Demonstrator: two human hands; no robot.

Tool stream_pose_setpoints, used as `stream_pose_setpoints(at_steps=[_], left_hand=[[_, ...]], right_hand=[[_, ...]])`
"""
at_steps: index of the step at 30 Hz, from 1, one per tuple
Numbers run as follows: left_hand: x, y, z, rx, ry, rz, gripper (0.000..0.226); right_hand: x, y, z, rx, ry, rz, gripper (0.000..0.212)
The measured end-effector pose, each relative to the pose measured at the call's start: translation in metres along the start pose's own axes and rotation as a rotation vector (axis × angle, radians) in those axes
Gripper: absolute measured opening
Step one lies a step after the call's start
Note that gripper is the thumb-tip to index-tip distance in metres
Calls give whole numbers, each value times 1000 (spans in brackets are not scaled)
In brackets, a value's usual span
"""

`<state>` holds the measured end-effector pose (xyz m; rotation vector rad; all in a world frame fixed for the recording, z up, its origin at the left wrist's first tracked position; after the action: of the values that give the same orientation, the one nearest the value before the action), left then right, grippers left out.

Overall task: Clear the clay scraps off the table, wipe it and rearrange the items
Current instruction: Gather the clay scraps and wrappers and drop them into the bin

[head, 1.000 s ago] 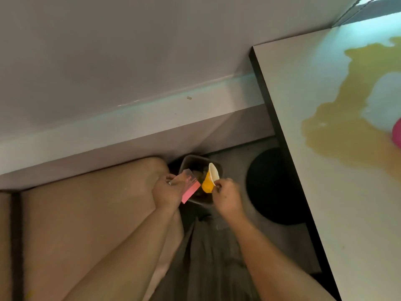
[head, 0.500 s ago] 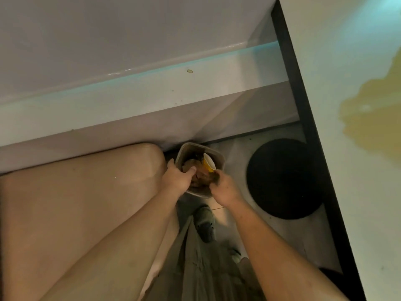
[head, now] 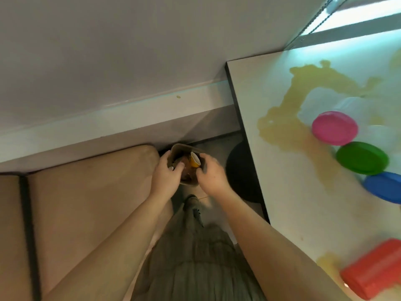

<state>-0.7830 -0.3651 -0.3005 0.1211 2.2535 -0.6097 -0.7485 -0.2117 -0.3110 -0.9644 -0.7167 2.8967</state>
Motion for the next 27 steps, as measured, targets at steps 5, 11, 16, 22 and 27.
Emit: stream_pose_setpoints(at_steps=[5, 11, 16, 22, 27], left_hand=[[-71, 1, -30, 13, 82, 72, 57], [-151, 34, -80, 121, 258, 181, 55], [-204, 79, -126, 261, 451, 359, 50], [-256, 130, -141, 427, 580, 524, 48], [-308, 175, -129, 516, 635, 621, 47]], right_hand=[[-73, -59, 50, 57, -180, -87, 42], [-164, -144, 67, 44, -240, -384, 34], [-227, -200, 39, 107, -160, -707, 30], [-298, -237, -34, 218, 68, -920, 31], [-350, -264, -103, 264, 218, -1035, 33]])
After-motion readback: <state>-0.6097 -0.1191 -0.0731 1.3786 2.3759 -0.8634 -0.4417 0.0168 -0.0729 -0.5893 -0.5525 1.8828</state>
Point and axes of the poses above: each hand's wrist, its own x-axis towards the middle knuckle, its own y-axis out of the palm, z = x × y, the point moved 3 cm from there along x, towards the middle knuckle, and after that the axes turned 6 degrees about -y, right-handed, at the moved point
